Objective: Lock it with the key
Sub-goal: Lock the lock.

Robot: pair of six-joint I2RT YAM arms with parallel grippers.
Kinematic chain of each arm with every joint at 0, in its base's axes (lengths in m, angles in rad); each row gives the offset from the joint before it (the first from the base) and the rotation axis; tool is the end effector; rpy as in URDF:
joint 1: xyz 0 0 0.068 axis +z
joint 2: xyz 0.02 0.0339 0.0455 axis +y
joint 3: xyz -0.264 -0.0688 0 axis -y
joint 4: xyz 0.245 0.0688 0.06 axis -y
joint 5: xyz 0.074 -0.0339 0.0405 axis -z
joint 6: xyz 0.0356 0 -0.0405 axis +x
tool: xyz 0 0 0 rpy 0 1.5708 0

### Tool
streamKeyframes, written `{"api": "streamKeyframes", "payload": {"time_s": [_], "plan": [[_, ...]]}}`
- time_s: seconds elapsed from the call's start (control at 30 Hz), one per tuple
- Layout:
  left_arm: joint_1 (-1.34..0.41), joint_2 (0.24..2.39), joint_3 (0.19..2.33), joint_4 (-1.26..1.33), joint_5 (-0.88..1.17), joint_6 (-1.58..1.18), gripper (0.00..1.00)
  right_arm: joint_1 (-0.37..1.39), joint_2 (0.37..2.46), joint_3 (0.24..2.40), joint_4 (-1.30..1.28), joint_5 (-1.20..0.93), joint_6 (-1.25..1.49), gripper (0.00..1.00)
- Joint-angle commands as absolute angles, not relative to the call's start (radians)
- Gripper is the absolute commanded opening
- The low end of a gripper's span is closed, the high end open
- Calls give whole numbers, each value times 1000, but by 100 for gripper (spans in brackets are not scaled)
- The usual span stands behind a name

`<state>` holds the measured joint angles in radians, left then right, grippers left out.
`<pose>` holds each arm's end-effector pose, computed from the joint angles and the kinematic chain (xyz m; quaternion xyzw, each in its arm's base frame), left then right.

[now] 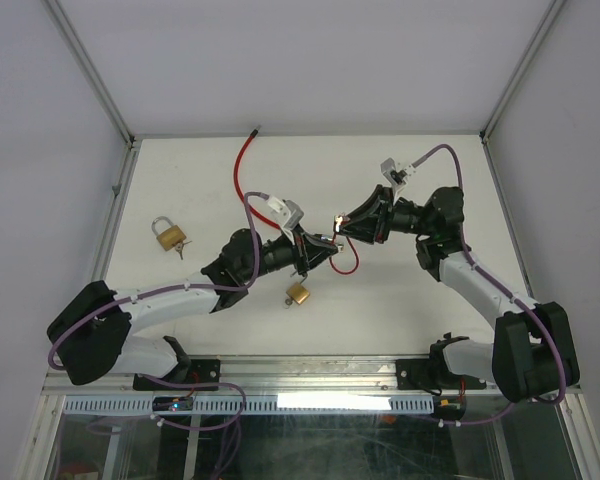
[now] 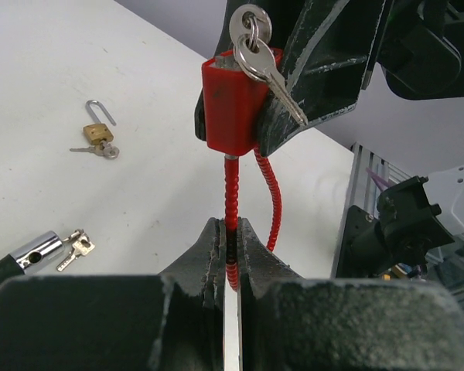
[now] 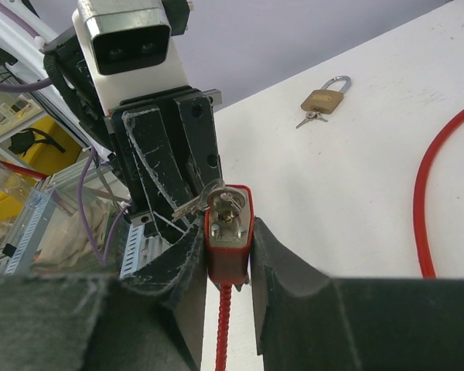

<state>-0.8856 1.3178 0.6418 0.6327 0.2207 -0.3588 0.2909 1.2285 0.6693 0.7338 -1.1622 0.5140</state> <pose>0.1783 -0.2304 0.2579 0.2604 0.6733 -0.4653 0.5122 0.2375 0.1052 0.2984 -0.3581 0.5807 0.5754 0.4510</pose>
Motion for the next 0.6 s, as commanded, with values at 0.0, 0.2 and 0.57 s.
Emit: {"api": "streamKeyframes", "payload": {"time_s": [0.0, 0.2, 0.57], "plan": [[-855, 1221, 641, 1000, 270, -337, 0, 305, 1244, 685, 654, -1204, 502, 0], [-892, 1231, 688, 899, 151, -120, 0, 306, 1258, 677, 678, -1199, 521, 0], [-1031, 1274, 742, 892, -150, 36, 0, 306, 1284, 658, 717, -1169, 525, 0]]}}
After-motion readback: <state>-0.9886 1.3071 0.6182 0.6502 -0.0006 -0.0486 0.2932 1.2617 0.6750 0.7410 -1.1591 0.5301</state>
